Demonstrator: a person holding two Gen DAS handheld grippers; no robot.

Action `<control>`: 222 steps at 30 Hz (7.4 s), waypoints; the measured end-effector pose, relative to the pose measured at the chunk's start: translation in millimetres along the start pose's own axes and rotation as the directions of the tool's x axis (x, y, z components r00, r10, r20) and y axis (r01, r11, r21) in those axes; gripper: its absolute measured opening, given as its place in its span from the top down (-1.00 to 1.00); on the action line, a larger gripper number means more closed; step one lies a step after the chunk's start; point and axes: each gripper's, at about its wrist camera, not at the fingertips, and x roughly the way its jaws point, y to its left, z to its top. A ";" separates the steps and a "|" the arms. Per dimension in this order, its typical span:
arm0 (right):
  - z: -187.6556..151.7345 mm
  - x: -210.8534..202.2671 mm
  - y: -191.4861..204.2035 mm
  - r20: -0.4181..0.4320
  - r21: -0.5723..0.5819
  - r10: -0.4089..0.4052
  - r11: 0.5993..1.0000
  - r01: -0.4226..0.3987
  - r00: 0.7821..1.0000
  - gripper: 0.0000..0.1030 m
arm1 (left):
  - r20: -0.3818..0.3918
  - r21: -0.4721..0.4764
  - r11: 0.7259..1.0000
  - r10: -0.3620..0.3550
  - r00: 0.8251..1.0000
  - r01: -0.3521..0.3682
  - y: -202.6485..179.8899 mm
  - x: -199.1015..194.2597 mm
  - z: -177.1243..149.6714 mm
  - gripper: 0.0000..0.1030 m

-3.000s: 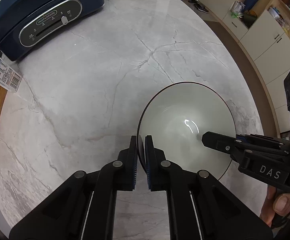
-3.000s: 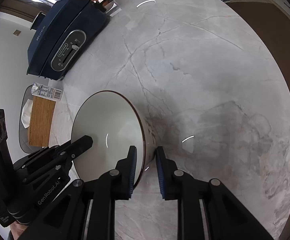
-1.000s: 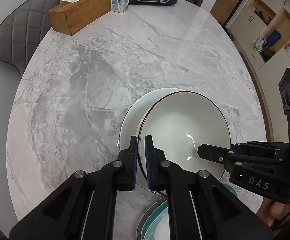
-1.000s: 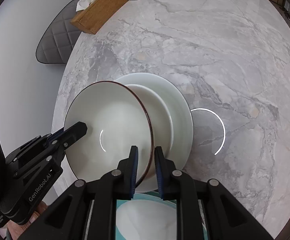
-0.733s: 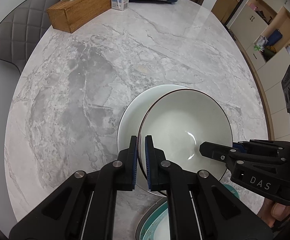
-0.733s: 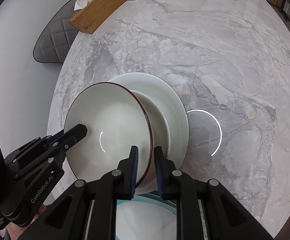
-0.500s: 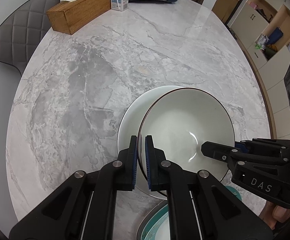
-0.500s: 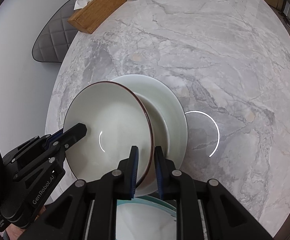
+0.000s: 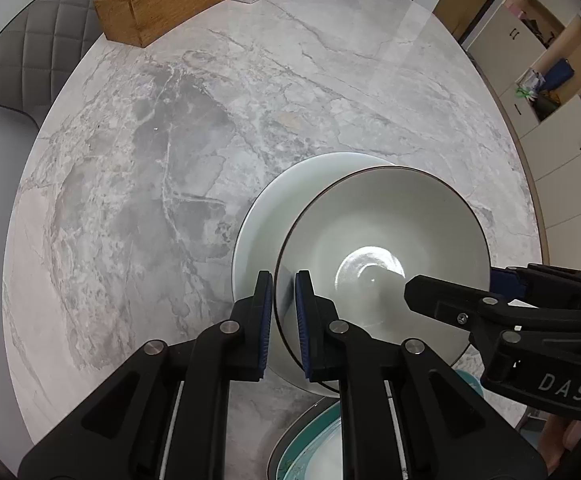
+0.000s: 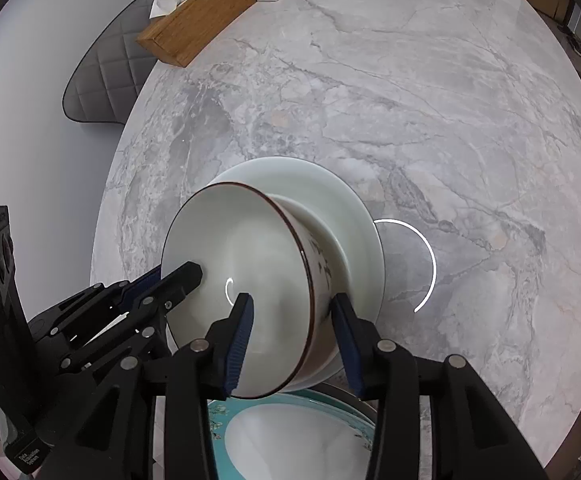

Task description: Organize plates and bowls

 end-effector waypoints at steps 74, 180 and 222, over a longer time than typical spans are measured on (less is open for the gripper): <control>5.7 24.0 -91.3 0.019 0.041 0.233 0.971 -0.234 0.972 0.15 | -0.029 -0.061 0.993 -0.102 0.994 0.100 62.3 31.5 -19.4 -0.31; -212.5 -32.4 -53.9 0.154 0.076 0.098 0.991 -0.111 0.983 0.70 | -0.012 0.162 0.970 -0.185 0.983 0.184 -19.6 -36.1 -184.9 0.81; -299.3 -177.0 25.1 0.548 0.027 -0.257 0.957 0.290 0.796 -0.66 | 0.376 -0.098 0.995 0.041 0.926 -0.004 -10.4 -254.0 -268.7 -0.99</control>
